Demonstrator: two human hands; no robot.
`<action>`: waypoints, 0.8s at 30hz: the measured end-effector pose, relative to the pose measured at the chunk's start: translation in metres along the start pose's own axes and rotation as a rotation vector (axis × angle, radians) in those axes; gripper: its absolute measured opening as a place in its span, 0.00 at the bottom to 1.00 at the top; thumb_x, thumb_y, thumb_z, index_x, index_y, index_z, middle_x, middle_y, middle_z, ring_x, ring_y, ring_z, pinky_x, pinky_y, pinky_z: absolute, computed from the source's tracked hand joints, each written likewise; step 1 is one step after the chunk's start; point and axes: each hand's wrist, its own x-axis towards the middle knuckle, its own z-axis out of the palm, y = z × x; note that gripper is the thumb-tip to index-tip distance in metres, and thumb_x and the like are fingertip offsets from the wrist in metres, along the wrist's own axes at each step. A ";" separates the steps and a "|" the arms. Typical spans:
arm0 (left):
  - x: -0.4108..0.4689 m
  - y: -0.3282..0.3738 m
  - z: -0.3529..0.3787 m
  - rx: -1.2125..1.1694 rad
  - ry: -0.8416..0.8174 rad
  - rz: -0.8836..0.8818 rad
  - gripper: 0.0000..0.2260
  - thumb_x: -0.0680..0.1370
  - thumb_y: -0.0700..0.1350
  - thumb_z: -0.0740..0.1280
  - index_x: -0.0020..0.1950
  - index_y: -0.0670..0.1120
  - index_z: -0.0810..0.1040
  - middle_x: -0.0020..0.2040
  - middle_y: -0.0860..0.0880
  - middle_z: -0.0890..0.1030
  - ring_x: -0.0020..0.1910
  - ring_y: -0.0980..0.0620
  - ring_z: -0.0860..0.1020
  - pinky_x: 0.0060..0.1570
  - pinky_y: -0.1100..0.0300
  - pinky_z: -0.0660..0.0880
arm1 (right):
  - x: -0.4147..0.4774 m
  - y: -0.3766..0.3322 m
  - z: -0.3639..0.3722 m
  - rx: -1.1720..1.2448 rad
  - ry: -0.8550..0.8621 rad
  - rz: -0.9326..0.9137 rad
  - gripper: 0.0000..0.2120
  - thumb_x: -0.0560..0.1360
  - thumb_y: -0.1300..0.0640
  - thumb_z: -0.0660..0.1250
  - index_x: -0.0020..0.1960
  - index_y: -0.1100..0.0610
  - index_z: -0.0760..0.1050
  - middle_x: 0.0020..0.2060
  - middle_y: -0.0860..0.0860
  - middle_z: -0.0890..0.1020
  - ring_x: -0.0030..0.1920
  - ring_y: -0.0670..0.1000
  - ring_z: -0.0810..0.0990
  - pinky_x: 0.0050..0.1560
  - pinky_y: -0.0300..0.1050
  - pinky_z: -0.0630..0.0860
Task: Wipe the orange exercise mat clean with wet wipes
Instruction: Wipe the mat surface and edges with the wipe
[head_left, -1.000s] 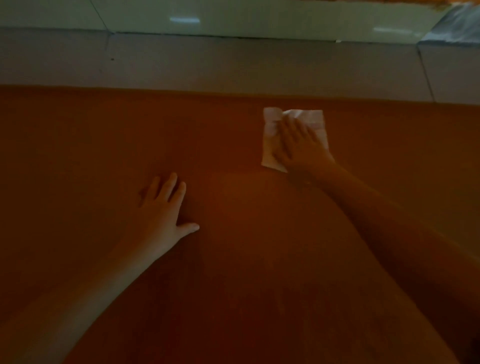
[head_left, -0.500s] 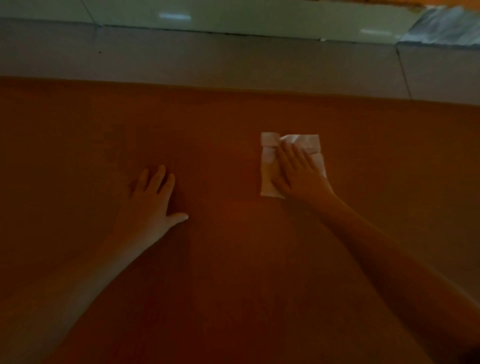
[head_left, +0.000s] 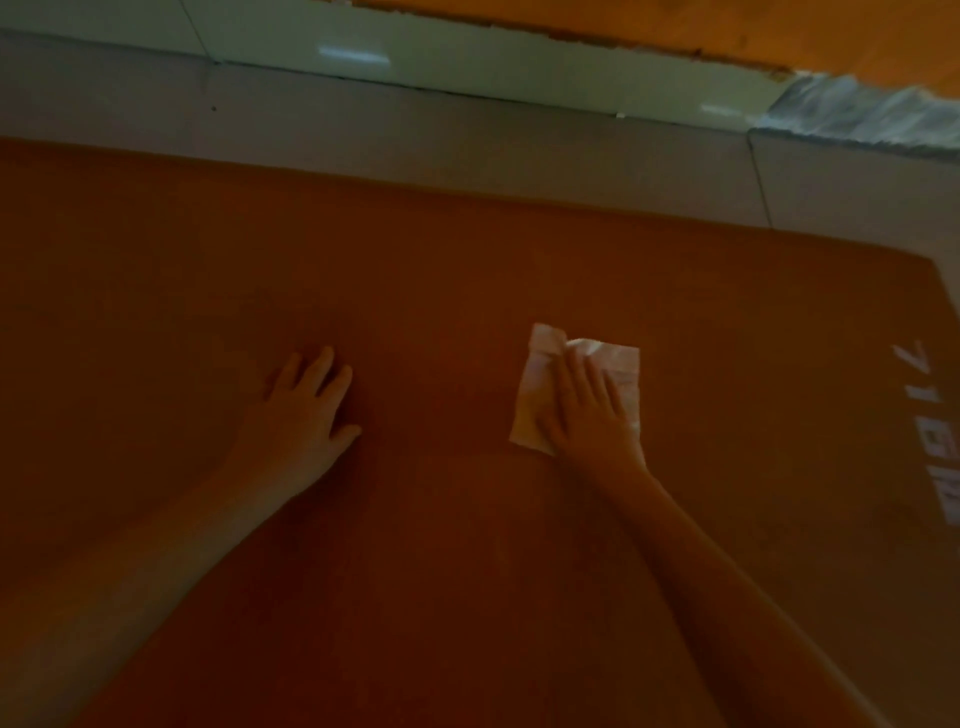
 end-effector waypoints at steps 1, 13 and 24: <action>-0.004 0.002 0.002 0.000 -0.014 0.002 0.32 0.80 0.61 0.55 0.80 0.52 0.45 0.79 0.50 0.39 0.78 0.43 0.41 0.76 0.45 0.47 | 0.001 -0.003 -0.002 0.033 -0.011 0.092 0.36 0.76 0.35 0.30 0.78 0.55 0.37 0.76 0.53 0.38 0.76 0.54 0.38 0.75 0.52 0.39; -0.065 0.027 0.020 0.059 -0.142 0.090 0.31 0.81 0.61 0.53 0.80 0.53 0.45 0.79 0.51 0.38 0.78 0.45 0.41 0.76 0.46 0.46 | -0.087 -0.014 0.004 -0.005 -0.118 -0.067 0.35 0.76 0.35 0.33 0.78 0.53 0.36 0.74 0.48 0.34 0.75 0.51 0.34 0.71 0.48 0.32; -0.108 0.050 0.030 -0.050 -0.234 0.088 0.33 0.80 0.64 0.51 0.80 0.51 0.46 0.79 0.51 0.40 0.78 0.44 0.41 0.75 0.41 0.46 | -0.144 -0.054 0.003 0.215 -0.308 -0.085 0.29 0.83 0.44 0.46 0.78 0.52 0.38 0.77 0.50 0.38 0.76 0.52 0.35 0.72 0.49 0.33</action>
